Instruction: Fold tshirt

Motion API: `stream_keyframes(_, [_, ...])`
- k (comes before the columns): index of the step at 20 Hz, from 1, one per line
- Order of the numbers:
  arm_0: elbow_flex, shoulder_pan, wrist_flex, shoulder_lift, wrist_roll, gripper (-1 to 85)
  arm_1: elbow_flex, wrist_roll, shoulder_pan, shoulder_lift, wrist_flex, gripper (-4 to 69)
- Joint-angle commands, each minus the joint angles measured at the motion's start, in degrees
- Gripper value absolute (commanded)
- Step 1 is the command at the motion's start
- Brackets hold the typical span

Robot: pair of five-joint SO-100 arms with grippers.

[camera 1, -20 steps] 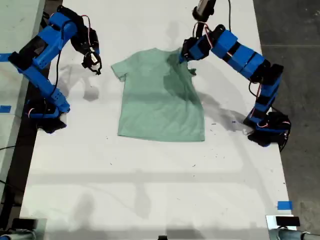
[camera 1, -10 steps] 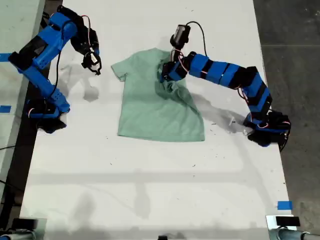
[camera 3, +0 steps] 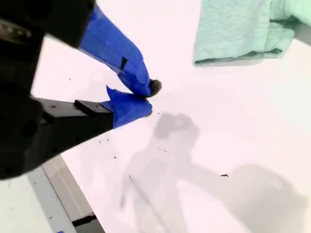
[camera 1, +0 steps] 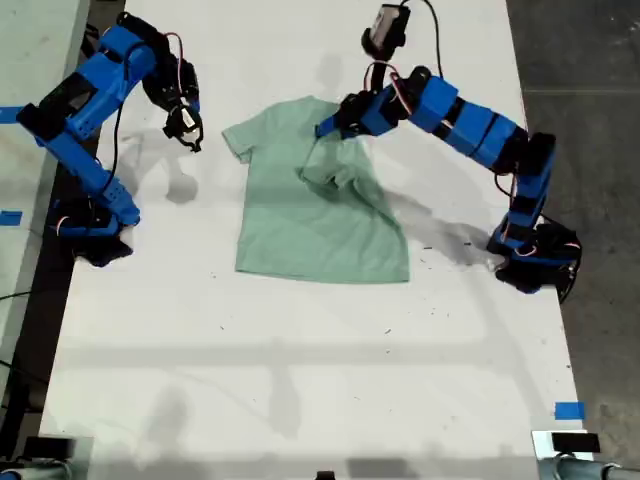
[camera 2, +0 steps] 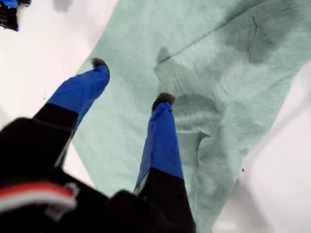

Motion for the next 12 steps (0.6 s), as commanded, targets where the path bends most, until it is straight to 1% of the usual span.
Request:
stream_keyframes(1, [-4.1, 1.1, 1.2, 2.6, -0.6, 2.1, 2.0, -2.7, 2.0, 14.1, 5.9, 14.7])
stream_keyframes(2, [-4.5, 1.1, 1.5, 2.6, -0.6, 2.7, 4.0, -2.6, 3.0, 16.5, 7.7, 13.7])
stream_keyframes(3, [-4.7, 1.3, 1.7, 2.6, -0.6, 3.3, 6.9, -2.7, 3.5, 18.7, 8.4, 11.5])
stream_keyframes(4, [-5.2, 1.6, 1.8, 2.5, -0.1, 5.2, 9.8, -2.5, 4.0, 20.7, 8.5, 11.0])
stream_keyframes(6, [-6.9, 2.7, 2.1, 1.5, 1.5, 24.4, 14.0, -1.5, 4.2, 23.0, 8.4, 10.7])
stream_keyframes(7, [-7.7, 3.4, 2.0, 1.0, 2.4, 30.9, 15.0, -1.5, 4.1, 23.6, 8.3, 9.6])
stream_keyframes(8, [-8.6, 4.0, 1.7, 0.7, 2.7, 34.3, 15.7, -1.5, 4.0, 23.7, 8.3, 9.6])
stream_keyframes(12, [-12.6, 5.3, 1.3, -2.1, 4.0, 36.7, 18.5, -1.1, 3.7, 25.0, 7.6, 9.5])
